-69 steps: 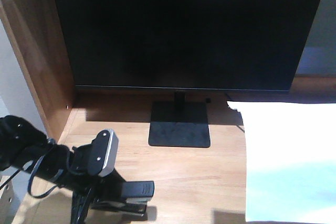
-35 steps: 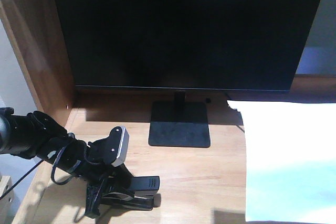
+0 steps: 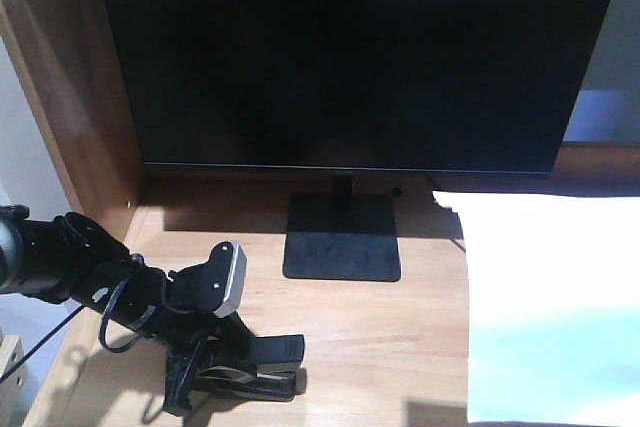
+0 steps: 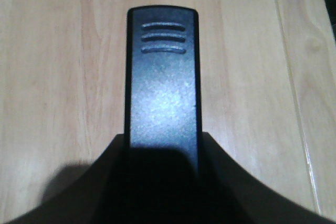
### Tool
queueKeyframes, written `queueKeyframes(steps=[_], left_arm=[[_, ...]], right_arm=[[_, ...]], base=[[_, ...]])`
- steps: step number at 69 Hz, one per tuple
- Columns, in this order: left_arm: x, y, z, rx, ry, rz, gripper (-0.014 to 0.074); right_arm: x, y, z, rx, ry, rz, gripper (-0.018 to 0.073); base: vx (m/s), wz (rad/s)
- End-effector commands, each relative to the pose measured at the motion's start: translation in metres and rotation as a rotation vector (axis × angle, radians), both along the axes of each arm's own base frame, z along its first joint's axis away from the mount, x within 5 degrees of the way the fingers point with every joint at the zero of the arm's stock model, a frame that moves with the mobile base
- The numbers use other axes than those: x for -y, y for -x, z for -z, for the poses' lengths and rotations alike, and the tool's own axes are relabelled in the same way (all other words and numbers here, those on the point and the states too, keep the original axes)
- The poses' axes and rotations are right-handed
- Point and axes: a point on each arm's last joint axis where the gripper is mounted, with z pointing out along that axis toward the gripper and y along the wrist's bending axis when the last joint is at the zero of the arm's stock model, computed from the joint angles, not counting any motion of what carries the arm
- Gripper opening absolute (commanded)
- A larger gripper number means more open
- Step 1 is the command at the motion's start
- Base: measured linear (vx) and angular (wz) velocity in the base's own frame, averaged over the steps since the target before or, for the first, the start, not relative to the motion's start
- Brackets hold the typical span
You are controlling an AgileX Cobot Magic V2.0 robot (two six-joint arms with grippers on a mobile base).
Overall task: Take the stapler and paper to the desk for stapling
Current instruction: 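Lower the black stapler with the left gripper onto the desk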
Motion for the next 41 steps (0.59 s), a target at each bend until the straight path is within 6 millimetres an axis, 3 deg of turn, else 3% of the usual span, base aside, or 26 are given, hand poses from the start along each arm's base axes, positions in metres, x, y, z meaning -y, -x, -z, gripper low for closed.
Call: queueKeyframes(steps=[1, 41], left_arm=[[0.0041, -0.0034, -0.0237, 0.028, 0.077, -0.02, 0.0136], [0.004, -0.0032, -0.0269, -0.129, 0.084, -0.184, 0.0677]], right_arm=[[0.0004, 0.0029, -0.0098, 0.058, -0.009, -0.003, -0.0006], [0.0004, 0.0029, -0.0098, 0.058, -0.009, -0.003, -0.0006]], base=[[0.0, 0.0], [0.0, 0.0]])
